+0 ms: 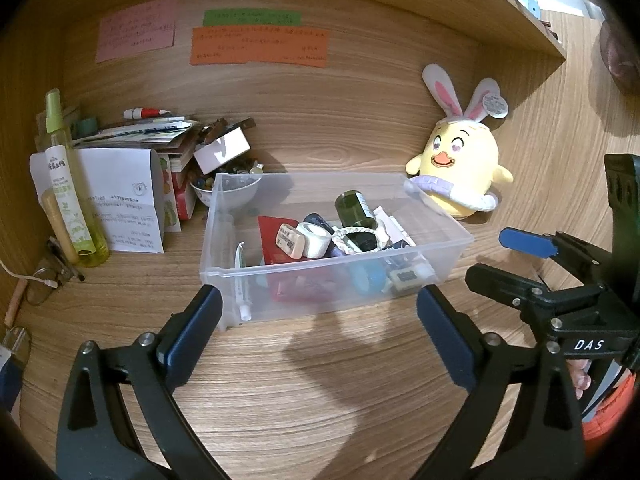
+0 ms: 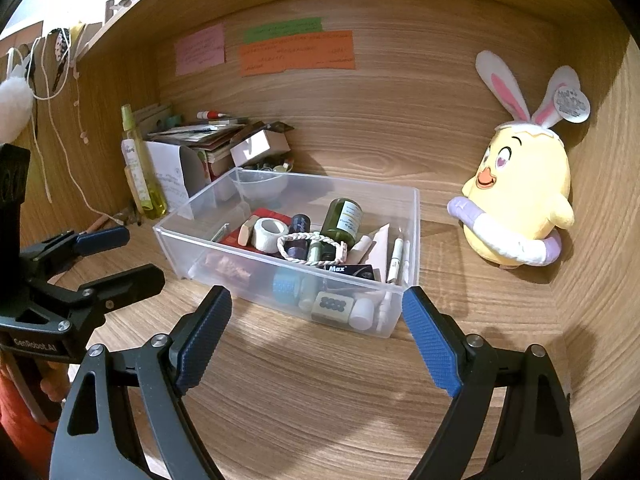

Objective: Organize objects

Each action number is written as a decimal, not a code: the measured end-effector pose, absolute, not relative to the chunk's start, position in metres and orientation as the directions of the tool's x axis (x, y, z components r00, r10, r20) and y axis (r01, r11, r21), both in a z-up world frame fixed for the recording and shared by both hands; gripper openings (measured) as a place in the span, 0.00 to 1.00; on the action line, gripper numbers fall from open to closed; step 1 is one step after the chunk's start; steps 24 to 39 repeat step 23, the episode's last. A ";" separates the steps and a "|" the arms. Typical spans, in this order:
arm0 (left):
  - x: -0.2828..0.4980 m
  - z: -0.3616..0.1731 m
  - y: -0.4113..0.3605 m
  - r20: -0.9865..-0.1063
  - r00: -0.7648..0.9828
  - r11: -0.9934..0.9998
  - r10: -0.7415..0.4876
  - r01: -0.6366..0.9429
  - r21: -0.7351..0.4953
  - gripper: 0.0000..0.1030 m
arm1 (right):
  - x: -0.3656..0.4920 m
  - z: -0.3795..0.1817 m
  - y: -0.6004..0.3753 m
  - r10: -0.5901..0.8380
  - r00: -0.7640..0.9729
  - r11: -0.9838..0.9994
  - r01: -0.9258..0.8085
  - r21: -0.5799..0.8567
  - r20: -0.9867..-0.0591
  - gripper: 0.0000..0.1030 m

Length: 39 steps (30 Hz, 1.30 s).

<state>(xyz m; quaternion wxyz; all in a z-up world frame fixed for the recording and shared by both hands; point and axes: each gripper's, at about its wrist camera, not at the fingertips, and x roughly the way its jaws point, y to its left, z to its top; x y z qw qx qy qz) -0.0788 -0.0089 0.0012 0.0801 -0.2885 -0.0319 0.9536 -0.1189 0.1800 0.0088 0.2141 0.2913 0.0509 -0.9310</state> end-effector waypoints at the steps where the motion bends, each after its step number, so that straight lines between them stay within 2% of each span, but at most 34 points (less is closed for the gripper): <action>1: -0.079 0.001 -0.008 -0.546 -0.820 -0.985 0.173 -0.136 -0.107 0.96 | -0.118 0.009 0.181 -0.368 -0.739 -0.905 0.425 0.033 -0.564 0.83; 39: -0.076 0.000 0.000 -0.539 -0.818 -0.979 0.202 -0.173 -0.104 0.97 | -0.118 0.007 0.184 -0.362 -0.734 -0.910 0.413 0.047 -0.575 0.84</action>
